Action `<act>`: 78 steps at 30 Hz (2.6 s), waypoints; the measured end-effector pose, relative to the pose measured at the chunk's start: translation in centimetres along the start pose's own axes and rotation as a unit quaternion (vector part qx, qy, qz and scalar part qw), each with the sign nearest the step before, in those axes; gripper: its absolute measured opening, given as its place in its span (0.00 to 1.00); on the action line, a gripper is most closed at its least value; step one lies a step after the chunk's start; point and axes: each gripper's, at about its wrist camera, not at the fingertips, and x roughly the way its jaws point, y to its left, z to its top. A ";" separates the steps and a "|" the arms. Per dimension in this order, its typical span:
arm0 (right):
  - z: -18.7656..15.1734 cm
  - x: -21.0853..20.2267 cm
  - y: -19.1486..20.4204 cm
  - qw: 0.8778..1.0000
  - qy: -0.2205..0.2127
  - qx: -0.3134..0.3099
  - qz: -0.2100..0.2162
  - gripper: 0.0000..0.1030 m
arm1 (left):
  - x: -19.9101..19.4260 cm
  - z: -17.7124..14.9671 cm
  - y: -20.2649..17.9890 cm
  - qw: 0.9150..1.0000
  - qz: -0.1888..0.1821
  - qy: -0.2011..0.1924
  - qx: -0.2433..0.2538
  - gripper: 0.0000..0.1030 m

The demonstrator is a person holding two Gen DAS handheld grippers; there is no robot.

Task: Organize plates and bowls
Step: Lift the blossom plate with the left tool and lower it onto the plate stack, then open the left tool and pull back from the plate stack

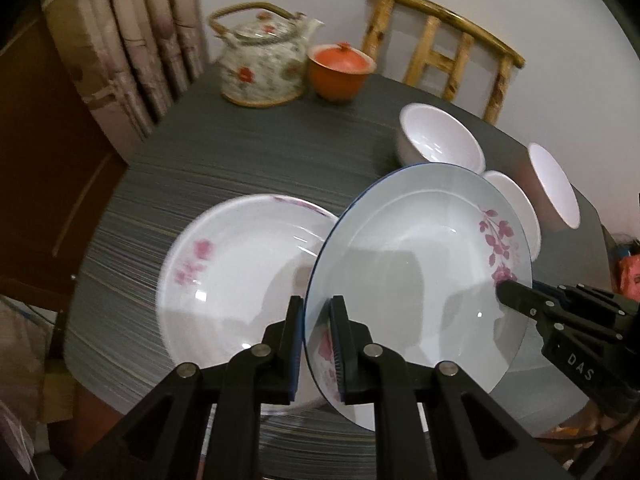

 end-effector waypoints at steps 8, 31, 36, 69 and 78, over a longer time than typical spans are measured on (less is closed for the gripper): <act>3.2 1.5 6.1 1.000 0.002 -0.023 0.018 0.14 | 0.0 1.0 7.5 0.999 0.032 0.001 -0.024 0.14; 4.4 7.8 11.8 0.998 0.056 -0.025 0.009 0.15 | 4.9 0.7 12.5 0.998 0.037 0.046 -0.026 0.15; 4.5 8.0 12.1 0.998 0.052 -0.035 -0.003 0.15 | 5.2 0.8 12.0 0.997 0.055 0.044 -0.011 0.14; 3.1 3.0 8.3 0.999 0.006 0.008 0.042 0.22 | -0.6 1.9 2.5 0.995 0.059 -0.027 0.075 0.26; 1.3 0.7 2.8 0.999 -0.002 0.040 0.025 0.22 | -0.7 1.9 -4.6 0.993 0.026 -0.027 0.113 0.26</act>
